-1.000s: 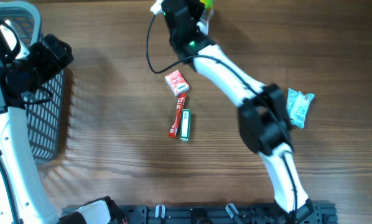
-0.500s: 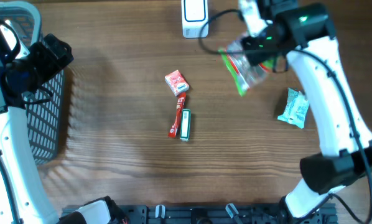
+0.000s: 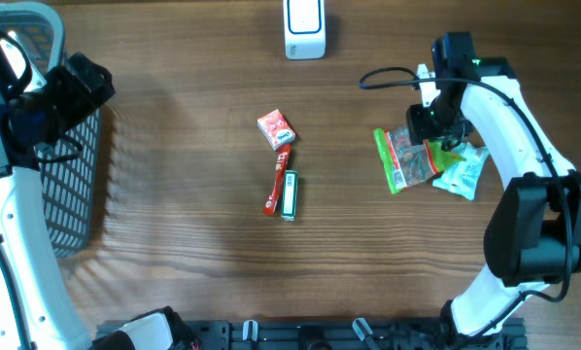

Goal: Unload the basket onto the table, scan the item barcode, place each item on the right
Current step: 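Lower the green snack bag beside the pale blue pack and release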

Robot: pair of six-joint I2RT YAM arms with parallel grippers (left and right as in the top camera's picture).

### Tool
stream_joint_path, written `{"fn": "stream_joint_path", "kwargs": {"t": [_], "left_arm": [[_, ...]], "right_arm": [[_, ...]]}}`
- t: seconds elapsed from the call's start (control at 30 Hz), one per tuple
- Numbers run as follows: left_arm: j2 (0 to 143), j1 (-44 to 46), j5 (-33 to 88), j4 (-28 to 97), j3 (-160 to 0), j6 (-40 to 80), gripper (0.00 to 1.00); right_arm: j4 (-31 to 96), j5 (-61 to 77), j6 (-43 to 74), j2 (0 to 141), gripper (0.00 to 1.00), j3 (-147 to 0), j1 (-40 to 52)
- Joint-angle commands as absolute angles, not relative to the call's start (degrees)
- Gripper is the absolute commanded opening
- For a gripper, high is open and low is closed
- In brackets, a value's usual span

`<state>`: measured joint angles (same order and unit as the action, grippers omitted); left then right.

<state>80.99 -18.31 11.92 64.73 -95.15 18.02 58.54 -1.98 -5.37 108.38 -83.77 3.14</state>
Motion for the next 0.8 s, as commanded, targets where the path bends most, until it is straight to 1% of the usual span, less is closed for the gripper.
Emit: {"fn": "stream_joint_path", "kwargs": {"t": [0.0,0.07,0.13,0.2,0.23,0.3,0.4,0.43,0.53,0.7,0.77], "left_arm": [[80.95,-18.11,12.60,64.60,-95.64,16.91,1.00],[80.95,-18.11,12.60,64.60,-95.64,16.91,1.00],[80.95,-18.11,12.60,64.60,-95.64,16.91,1.00],[80.95,-18.11,12.60,64.60,-95.64,16.91,1.00],[80.95,-18.11,12.60,64.60,-95.64,16.91,1.00],[80.95,-18.11,12.60,64.60,-95.64,16.91,1.00],[80.95,-18.11,12.60,64.60,-95.64,16.91,1.00],[80.95,-18.11,12.60,64.60,-95.64,16.91,1.00],[80.95,-18.11,12.60,64.60,-95.64,16.91,1.00],[80.95,-18.11,12.60,64.60,-95.64,16.91,1.00],[80.95,-18.11,12.60,64.60,-95.64,16.91,1.00]], "right_arm": [[56.80,-4.38,-4.49,108.09,0.96,-84.60,3.38],[57.01,-1.06,-2.85,108.09,0.96,-85.84,3.42],[56.99,9.65,-1.50,108.09,0.92,-86.74,3.46],[57.06,17.54,-1.52,108.09,0.86,-86.72,3.53],[57.19,20.82,-1.50,108.12,0.76,-86.65,3.70],[57.14,23.86,-1.45,108.12,0.51,-86.11,4.40],[54.89,22.11,-1.30,108.22,0.18,-84.31,6.26],[53.43,20.51,-1.15,108.29,0.12,-83.48,7.01],[47.37,14.06,2.59,108.33,0.09,-79.81,9.10],[35.92,5.58,7.51,108.38,0.09,-71.37,11.05],[35.44,0.67,9.30,108.38,0.04,-69.21,10.92]]}}
